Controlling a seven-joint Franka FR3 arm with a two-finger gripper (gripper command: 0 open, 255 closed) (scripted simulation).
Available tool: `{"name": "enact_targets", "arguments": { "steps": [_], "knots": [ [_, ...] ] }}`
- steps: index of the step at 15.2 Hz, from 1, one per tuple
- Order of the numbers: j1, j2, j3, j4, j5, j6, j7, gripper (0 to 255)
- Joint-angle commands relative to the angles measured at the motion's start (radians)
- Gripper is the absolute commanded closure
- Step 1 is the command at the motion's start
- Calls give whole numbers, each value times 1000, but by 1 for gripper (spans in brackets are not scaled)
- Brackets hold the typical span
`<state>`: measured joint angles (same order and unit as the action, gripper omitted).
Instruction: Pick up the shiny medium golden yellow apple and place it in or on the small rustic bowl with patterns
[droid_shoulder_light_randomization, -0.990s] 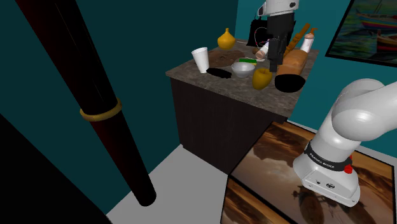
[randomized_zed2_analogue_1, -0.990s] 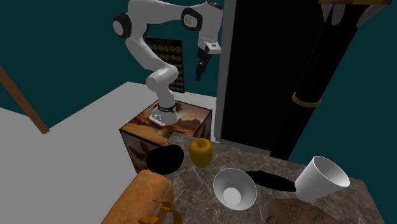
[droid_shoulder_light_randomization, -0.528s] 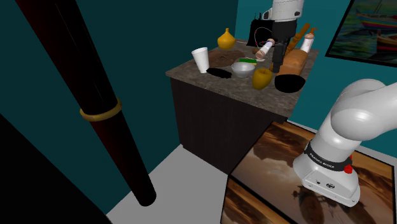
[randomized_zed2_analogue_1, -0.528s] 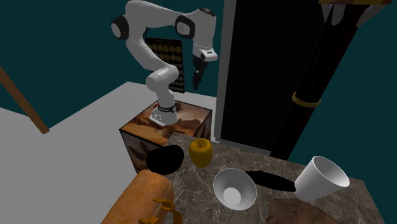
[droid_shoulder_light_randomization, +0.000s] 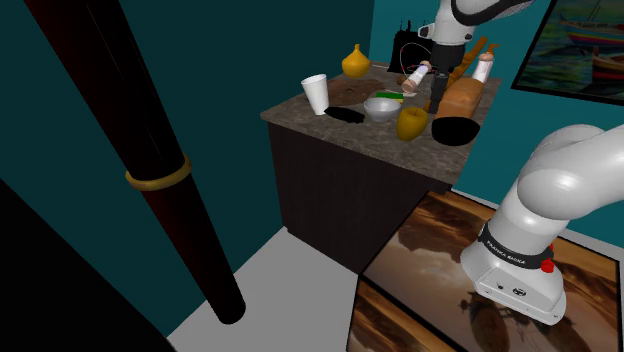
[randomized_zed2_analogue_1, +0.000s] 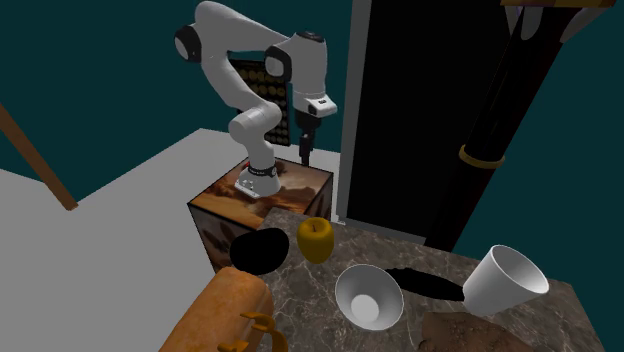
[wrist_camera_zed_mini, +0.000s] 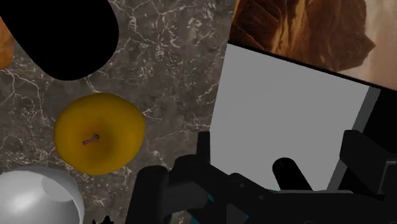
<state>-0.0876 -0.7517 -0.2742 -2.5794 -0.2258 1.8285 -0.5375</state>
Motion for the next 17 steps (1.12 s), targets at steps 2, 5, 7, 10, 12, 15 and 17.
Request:
{"name": "enact_targets", "arguments": {
  "steps": [2, 5, 7, 10, 12, 15, 17],
  "knots": [
    [-10, 49, -75, -3, -46, 111, -88, 0],
    [-6, 118, -150, 17, -72, 218, -174, 0],
    [3, 170, -203, 38, -78, 288, -234, 0],
    [29, 256, -285, 80, -66, 390, -332, 0],
    [57, 318, -344, 115, -40, 454, -404, 0],
    [89, 384, -400, 144, -2, 518, -474, 0],
    [96, 406, -412, 134, 8, 549, -483, 0]
  ]
}}
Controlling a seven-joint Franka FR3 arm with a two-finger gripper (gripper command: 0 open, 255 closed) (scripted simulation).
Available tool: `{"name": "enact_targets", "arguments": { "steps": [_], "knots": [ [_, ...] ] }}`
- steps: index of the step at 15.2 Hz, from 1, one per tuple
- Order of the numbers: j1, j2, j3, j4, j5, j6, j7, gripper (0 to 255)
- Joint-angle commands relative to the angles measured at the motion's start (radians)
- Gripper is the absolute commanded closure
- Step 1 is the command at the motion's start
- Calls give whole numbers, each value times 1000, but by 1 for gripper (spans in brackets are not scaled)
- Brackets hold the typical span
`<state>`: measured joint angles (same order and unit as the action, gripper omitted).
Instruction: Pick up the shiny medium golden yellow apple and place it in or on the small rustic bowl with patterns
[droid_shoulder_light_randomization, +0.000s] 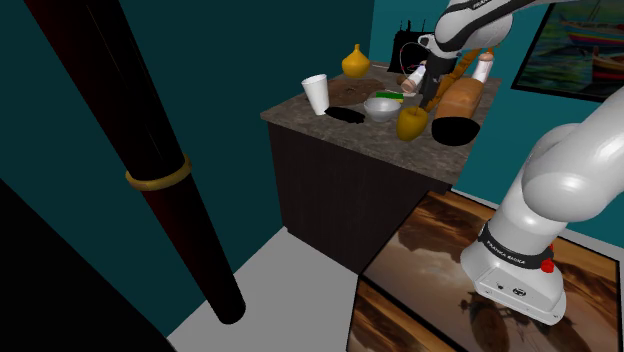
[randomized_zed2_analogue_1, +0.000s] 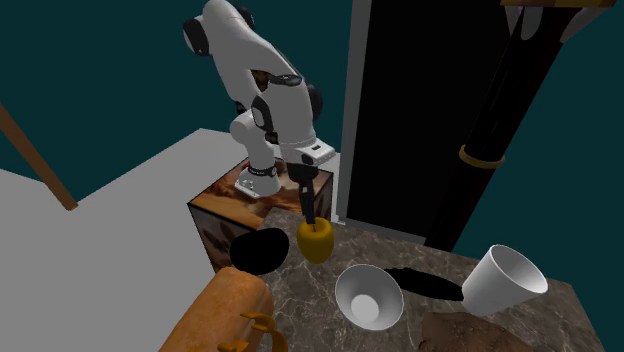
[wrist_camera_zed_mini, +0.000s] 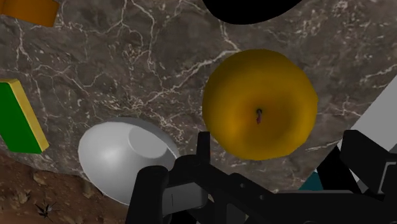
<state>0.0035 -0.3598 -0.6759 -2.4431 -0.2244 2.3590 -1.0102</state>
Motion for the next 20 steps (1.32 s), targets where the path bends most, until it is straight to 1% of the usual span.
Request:
{"name": "enact_targets", "arguments": {
  "steps": [1, 5, 12, 13, 20],
  "knots": [
    [10, 26, -16, -7, 13, 34, -14, 0],
    [27, 71, -39, -21, 38, 89, -34, 0],
    [27, 71, -39, -21, 38, 89, -34, 0],
    [27, 71, -39, -21, 38, 89, -34, 255],
    [27, 71, -39, -21, 38, 89, -34, 255]
  ]
}}
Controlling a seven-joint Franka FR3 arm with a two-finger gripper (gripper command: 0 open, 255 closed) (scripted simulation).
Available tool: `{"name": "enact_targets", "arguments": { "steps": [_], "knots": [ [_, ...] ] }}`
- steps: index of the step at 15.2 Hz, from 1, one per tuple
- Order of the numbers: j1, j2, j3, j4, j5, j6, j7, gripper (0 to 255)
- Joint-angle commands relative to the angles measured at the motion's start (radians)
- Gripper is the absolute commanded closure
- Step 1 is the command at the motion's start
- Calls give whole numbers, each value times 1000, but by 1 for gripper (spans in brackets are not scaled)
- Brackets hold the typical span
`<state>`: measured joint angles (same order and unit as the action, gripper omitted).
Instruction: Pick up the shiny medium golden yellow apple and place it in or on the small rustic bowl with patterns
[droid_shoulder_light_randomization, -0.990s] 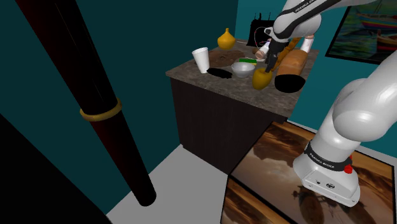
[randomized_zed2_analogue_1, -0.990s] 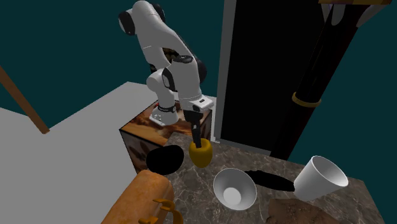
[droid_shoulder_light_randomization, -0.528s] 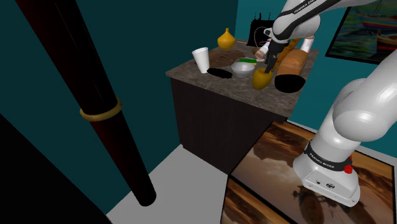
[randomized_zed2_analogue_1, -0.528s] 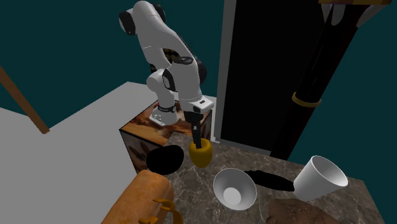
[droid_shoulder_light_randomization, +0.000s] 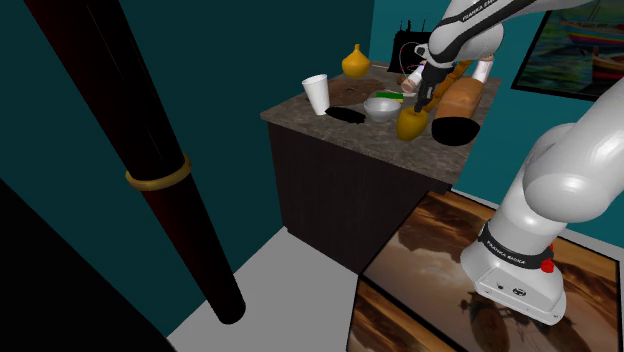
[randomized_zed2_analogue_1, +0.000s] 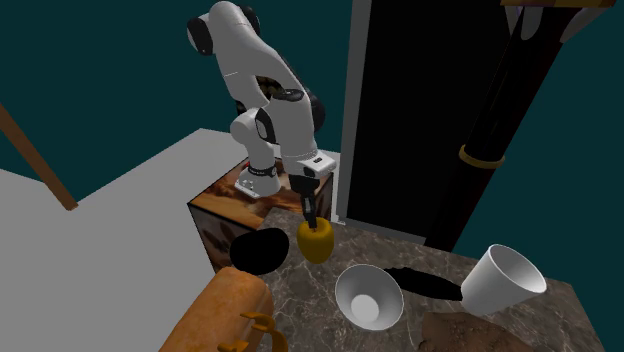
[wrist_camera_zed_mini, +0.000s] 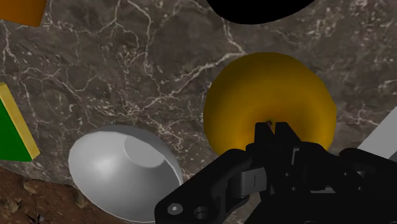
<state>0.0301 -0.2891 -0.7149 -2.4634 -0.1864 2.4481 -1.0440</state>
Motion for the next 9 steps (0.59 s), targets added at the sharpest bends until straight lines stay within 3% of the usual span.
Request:
{"name": "enact_targets", "arguments": {
  "steps": [1, 9],
  "knots": [
    [0, 0, 0, 0, 0, 0, 0, 255],
    [-16, -57, 35, 54, -25, -106, 25, 255]
  ]
}}
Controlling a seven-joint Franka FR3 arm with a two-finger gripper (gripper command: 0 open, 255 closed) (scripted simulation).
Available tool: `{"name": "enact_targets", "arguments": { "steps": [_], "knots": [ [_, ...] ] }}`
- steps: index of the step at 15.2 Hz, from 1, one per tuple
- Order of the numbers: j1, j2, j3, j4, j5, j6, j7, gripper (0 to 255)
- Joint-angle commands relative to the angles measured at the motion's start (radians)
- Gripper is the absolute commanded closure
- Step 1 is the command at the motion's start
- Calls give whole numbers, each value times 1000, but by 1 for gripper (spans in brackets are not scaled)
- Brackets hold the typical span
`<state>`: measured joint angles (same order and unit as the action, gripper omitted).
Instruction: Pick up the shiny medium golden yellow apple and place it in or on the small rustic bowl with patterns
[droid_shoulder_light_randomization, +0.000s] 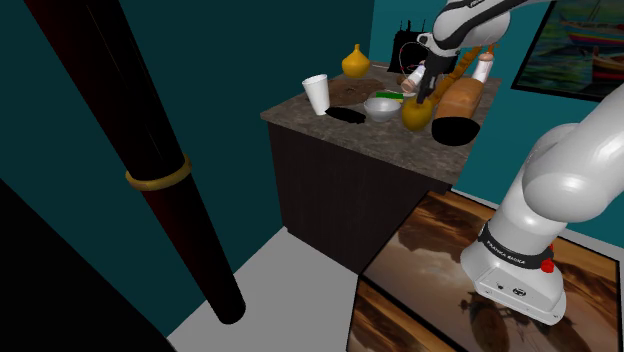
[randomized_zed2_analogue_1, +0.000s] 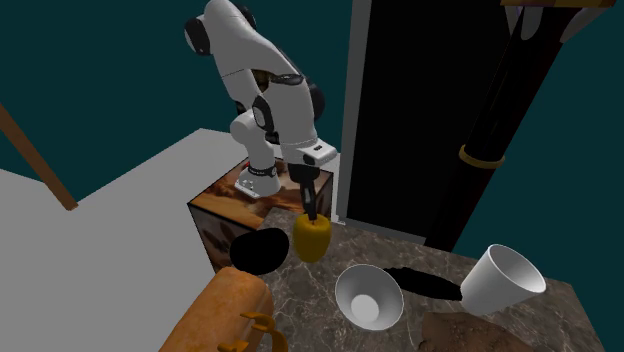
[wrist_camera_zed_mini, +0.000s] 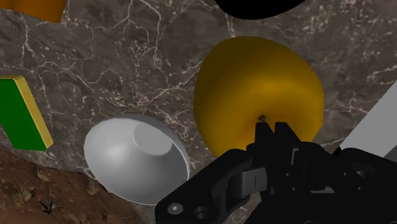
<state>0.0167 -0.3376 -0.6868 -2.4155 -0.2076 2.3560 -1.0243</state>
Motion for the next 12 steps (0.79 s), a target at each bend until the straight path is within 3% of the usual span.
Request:
{"name": "enact_targets", "arguments": {
  "steps": [1, 12],
  "knots": [
    [-4, -16, 11, 14, -6, -29, 8, 255],
    [-11, -72, 54, 120, -15, -188, 27, 255]
  ]
}}
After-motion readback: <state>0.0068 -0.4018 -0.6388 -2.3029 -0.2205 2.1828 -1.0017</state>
